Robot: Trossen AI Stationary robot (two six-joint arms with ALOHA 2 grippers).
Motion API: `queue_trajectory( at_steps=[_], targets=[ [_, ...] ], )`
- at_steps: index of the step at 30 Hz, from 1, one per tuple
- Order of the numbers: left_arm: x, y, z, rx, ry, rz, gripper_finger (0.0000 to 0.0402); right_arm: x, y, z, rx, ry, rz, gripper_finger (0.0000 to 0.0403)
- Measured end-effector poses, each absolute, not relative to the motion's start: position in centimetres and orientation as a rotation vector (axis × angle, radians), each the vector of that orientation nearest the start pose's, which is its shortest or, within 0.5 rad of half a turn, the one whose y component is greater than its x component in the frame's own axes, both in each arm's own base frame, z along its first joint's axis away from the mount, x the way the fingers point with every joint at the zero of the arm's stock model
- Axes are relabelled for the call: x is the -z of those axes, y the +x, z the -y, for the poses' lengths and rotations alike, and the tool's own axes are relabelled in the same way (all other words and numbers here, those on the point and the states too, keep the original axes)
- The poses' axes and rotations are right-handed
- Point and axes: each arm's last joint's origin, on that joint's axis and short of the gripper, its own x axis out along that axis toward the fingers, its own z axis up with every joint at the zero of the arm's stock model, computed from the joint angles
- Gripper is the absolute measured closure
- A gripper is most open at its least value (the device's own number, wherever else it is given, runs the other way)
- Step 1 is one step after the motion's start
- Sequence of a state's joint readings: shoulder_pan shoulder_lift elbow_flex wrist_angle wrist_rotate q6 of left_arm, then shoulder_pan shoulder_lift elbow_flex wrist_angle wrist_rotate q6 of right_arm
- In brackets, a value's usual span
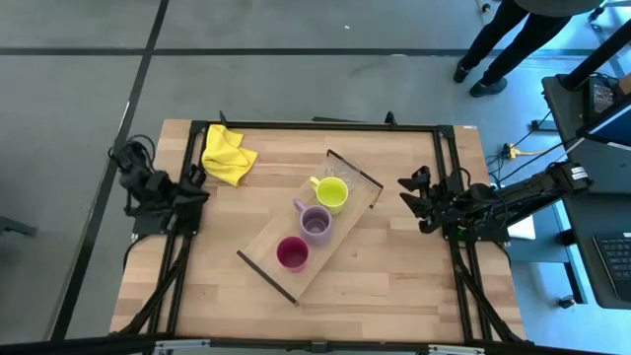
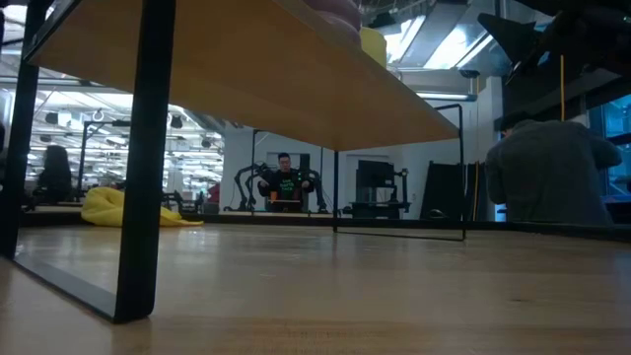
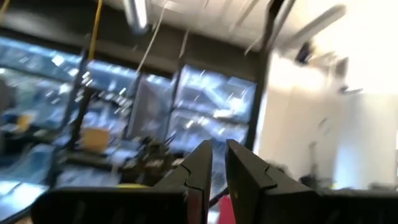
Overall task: Stack small to large cups/mugs on shelf
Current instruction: Return to Home Position
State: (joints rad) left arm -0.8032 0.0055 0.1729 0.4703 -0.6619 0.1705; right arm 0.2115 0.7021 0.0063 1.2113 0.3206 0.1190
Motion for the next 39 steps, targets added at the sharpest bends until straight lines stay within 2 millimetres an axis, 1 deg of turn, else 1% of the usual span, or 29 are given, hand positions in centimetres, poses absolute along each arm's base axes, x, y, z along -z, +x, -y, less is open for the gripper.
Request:
queue_trajectory(
  at_steps=[6,7,10,12,17,21,24,26,27,29,30,31,32,33,34,36,39],
  targets=[
    [-23.7,5.5,3.7,0.203,-0.297,0.644,0.0363,-21.0,12.7,-1.8,0.072,0.285,0.502,0.0191],
    [-23.1,5.6,3.8,0.215,-0.305,0.651,0.0363,-21.0,12.7,-1.8,0.072,0.284,0.501,0.0191],
    [-22.7,6.1,3.8,0.173,-0.283,0.600,0.0363,-20.9,12.7,-1.8,0.074,0.284,0.498,0.0191],
    [-22.8,6.2,3.3,0.078,-0.261,0.605,0.0363,-20.9,12.7,-1.8,0.078,0.284,0.494,0.0191],
    [-22.5,6.5,1.8,-0.307,-0.233,0.533,0.0363,-20.9,12.7,-1.8,0.089,0.260,0.498,0.0191],
    [-22.3,6.6,0.9,-0.530,-0.230,0.477,0.0363,-21.0,12.7,-1.8,0.110,0.121,0.497,0.0191],
    [-21.9,6.8,0.7,-0.604,-0.212,0.438,0.0363,-21.2,12.6,-1.8,0.139,0.019,0.516,0.0191],
    [-21.2,7.3,0.9,-0.585,-0.219,0.385,0.0363,-21.3,12.5,-1.8,0.155,-0.035,0.522,0.0191],
    [-20.5,7.8,1.1,-0.538,-0.221,0.335,0.0363,-21.3,12.5,-1.8,0.159,-0.048,0.519,0.0191],
    [-18.2,8.7,1.9,-0.370,-0.253,0.177,0.0363,-21.1,12.6,-1.8,0.162,-0.069,0.500,0.0191],
    [-17.2,8.9,2.2,-0.289,-0.297,0.094,0.0362,-21.0,12.7,-1.8,0.160,-0.072,0.486,0.0191],
    [-17.1,9.2,2.4,-0.219,-0.333,0.071,0.0362,-20.9,12.7,-1.8,0.158,-0.071,0.474,0.0191],
    [-17.0,9.5,2.7,-0.152,-0.319,0.037,0.0362,-20.8,12.8,-1.8,0.153,-0.067,0.458,0.0191],
    [-16.8,9.8,2.8,-0.139,-0.283,-0.009,0.0362,-20.6,12.9,-1.8,0.148,-0.057,0.446,0.0191],
    [-16.3,9.9,2.6,-0.177,-0.252,-0.061,0.0362,-20.5,13.0,-1.9,0.143,-0.045,0.431,0.0191],
    [-16.3,9.9,2.0,-0.238,-0.240,-0.118,0.0362,-20.3,13.1,-1.9,0.133,-0.014,0.409,0.0191],
    [-15.7,10.2,1.6,-0.164,-0.261,-0.270,0.0362,-20.0,13.2,-1.9,0.118,0.048,0.384,0.0191]
  ],
)
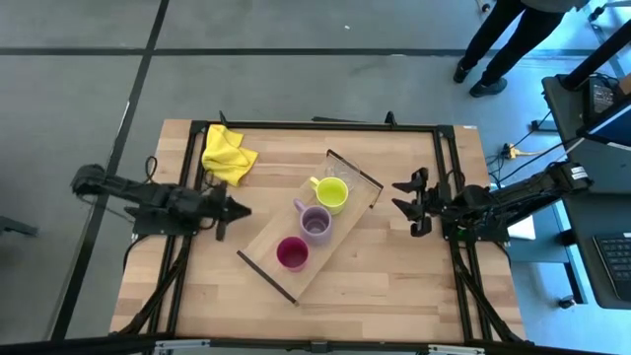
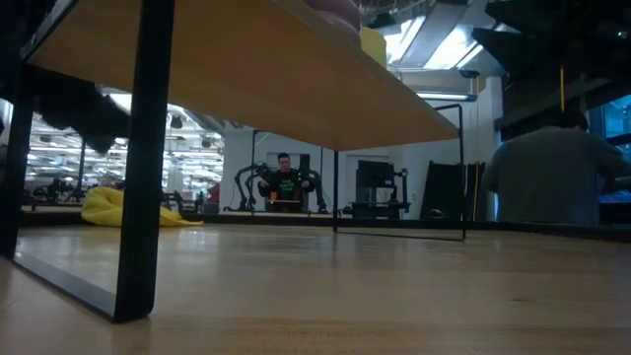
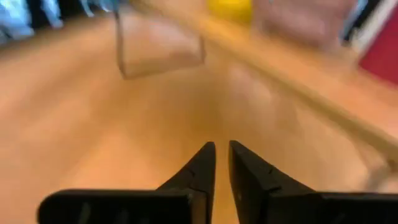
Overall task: Stack small to large cups/mugs on shelf
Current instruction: Return to Home Position
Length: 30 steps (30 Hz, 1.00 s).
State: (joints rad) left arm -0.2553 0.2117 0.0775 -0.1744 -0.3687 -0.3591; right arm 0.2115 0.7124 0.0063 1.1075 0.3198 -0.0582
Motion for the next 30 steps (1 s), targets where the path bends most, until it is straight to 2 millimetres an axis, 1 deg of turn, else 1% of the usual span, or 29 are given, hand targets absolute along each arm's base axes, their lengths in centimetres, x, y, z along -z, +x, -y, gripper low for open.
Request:
queue_trajectory(
  at_steps=[4,6,11,13,16,19,22,25,27,30],
  targets=[
    [-15.1,10.3,1.3,0.052,-0.388,-0.424,0.0362,-19.8,13.3,-1.9,0.102,0.118,0.366,0.0191],
    [-15.0,10.4,1.0,0.106,-0.408,-0.445,0.0362,-19.8,13.3,-2.0,0.092,0.122,0.364,0.0191],
    [-15.2,10.5,-0.2,0.021,-0.345,-0.396,0.0362,-19.9,13.2,-1.9,0.121,0.067,0.374,0.0191],
    [-15.3,10.6,-0.8,-0.019,-0.347,-0.370,0.0362,-19.9,13.2,-1.8,0.140,0.053,0.371,0.0191],
    [-15.6,10.6,-1.3,-0.021,-0.339,-0.339,0.0362,-19.7,13.3,-1.8,0.149,0.044,0.352,0.0191],
    [-15.8,10.6,-1.9,-0.050,-0.323,-0.309,0.0362,-19.0,13.6,-1.7,0.149,0.074,0.275,0.0191],
    [-15.6,10.4,-2.3,-0.085,-0.303,-0.321,0.0362,-17.6,13.9,-1.8,0.105,0.167,0.139,0.0191],
    [-15.6,10.4,-2.6,-0.109,-0.236,-0.323,0.0362,-16.3,14.0,-2.0,0.062,0.229,0.007,0.0191],
    [-15.6,10.3,-2.8,-0.145,-0.185,-0.324,0.0362,-15.6,14.0,-2.0,0.061,0.219,-0.061,0.0191],
    [-15.6,10.3,-3.0,-0.223,-0.091,-0.331,0.0362,-15.2,14.0,-2.0,0.061,0.137,-0.102,0.0191]
  ],
)
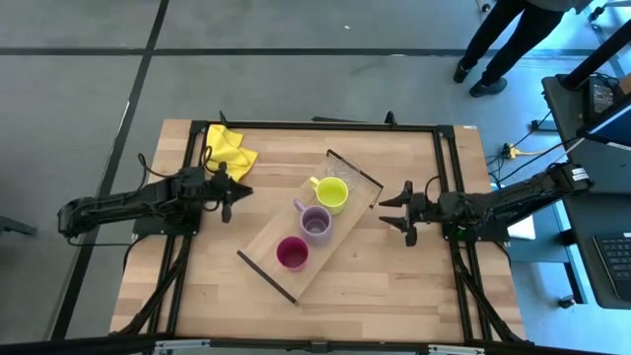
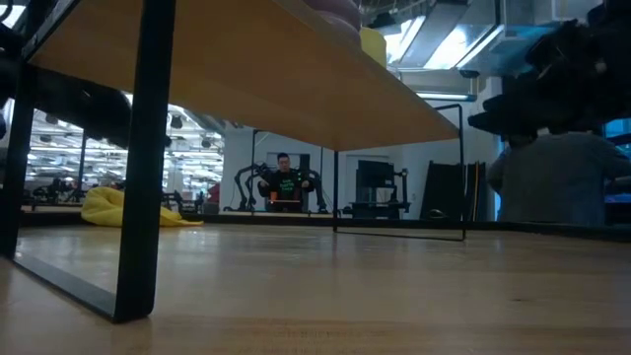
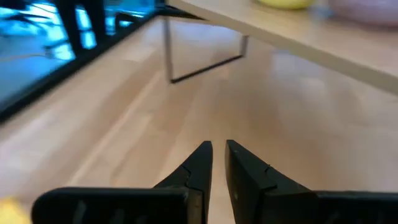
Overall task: Stack small to large cups/mugs on shelf
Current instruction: Return to Home Position
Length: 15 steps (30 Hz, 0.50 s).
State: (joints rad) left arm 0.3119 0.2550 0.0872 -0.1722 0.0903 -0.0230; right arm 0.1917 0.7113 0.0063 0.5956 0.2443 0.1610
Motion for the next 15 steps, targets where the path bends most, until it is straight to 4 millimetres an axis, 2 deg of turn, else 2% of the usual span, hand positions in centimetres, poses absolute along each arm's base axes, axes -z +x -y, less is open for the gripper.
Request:
queue_trajectory(
  at_steps=[6,15],
  targets=[
    [-15.61,10.20,-3.32,-0.323,-0.066,-0.335,0.0362,-15.20,13.95,-2.00,0.054,0.047,-0.108,0.0191],
    [-15.61,10.20,-3.33,-0.328,-0.065,-0.335,0.0363,-15.21,13.95,-2.00,0.054,0.047,-0.108,0.0191]
  ],
)
